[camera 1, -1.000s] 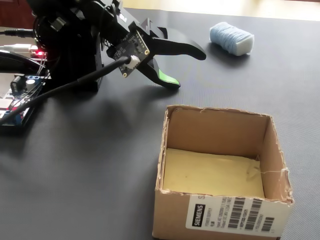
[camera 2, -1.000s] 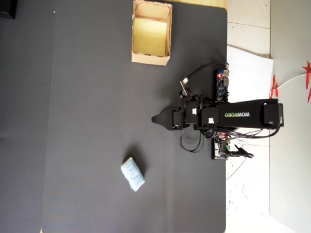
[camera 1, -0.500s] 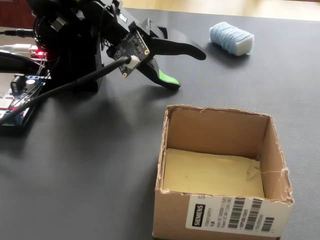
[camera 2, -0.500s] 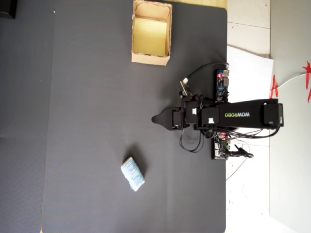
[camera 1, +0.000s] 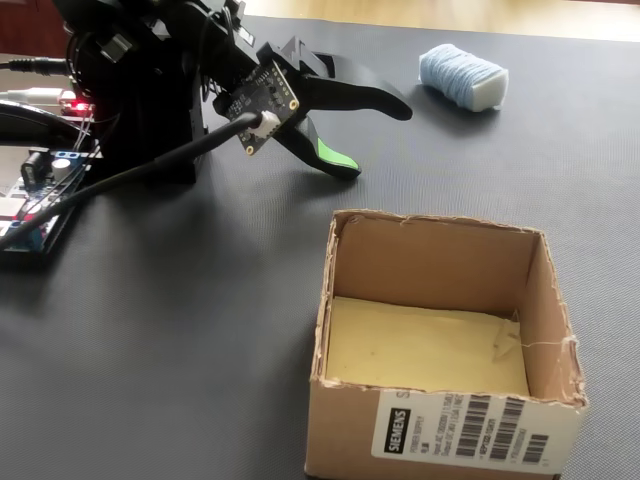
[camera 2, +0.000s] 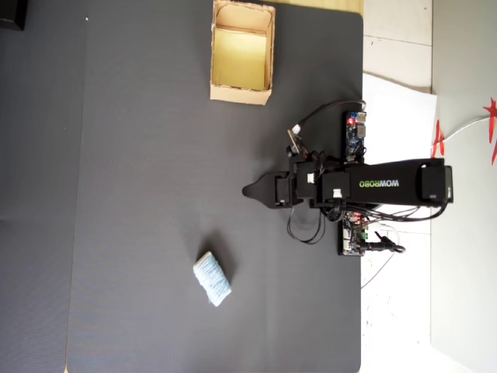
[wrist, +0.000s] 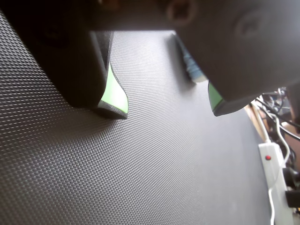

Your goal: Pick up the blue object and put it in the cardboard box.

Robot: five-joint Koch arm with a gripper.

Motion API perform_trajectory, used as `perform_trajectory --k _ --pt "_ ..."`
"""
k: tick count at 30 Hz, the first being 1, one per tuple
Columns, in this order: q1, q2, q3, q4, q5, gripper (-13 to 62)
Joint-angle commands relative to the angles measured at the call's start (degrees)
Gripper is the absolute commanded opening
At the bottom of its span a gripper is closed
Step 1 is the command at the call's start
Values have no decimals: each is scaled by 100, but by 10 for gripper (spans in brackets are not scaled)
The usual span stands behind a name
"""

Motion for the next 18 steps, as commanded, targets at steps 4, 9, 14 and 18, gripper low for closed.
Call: perform_trajectory --k 4,9,14,18 --pt "-35 510 220 659 0 341" --pt "-202 510 220 650 18 341" --pt "-844 510 220 519 18 339" --pt "-1529 510 220 123 18 337"
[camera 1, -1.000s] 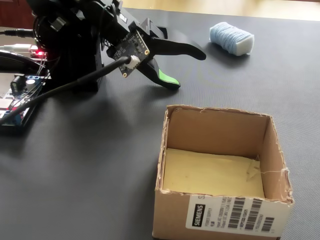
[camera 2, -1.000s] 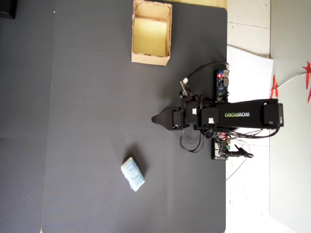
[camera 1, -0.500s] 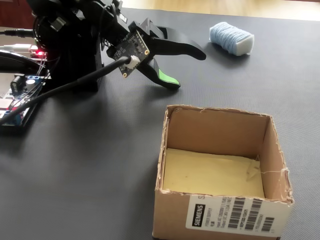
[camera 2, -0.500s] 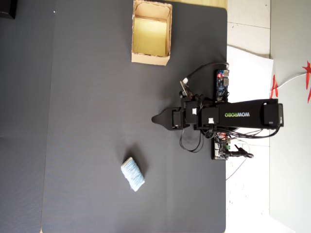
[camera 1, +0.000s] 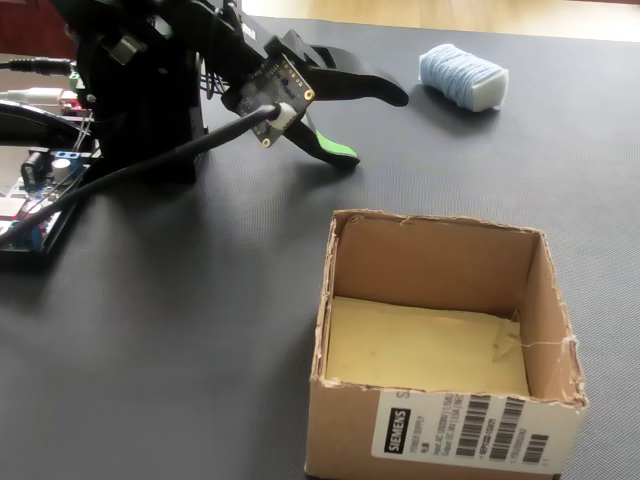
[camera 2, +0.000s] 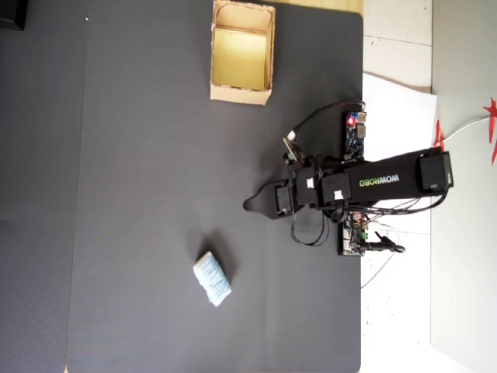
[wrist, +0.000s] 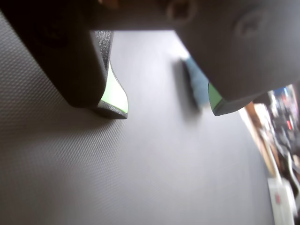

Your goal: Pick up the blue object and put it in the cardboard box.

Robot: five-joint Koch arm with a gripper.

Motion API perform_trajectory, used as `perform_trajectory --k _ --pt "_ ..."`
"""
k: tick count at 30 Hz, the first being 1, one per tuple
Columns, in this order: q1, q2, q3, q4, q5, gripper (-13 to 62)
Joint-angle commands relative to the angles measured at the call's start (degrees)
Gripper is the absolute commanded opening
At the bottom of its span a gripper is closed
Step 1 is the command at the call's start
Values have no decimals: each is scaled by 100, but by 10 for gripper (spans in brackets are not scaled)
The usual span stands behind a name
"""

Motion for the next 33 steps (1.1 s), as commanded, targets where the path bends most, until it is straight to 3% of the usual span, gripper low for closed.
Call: perform_trajectory --k 1,8,12,18,27,33 --pt "-448 519 220 26 26 335" --pt "-1714 510 220 -527 193 334" --pt "-2039 519 202 -826 1125 334" --pt "-2391 519 -220 -729 149 331" --pt "-2417 396 -2197 229 -826 333" --pt "-2373 -765 -4017 2461 -457 330"
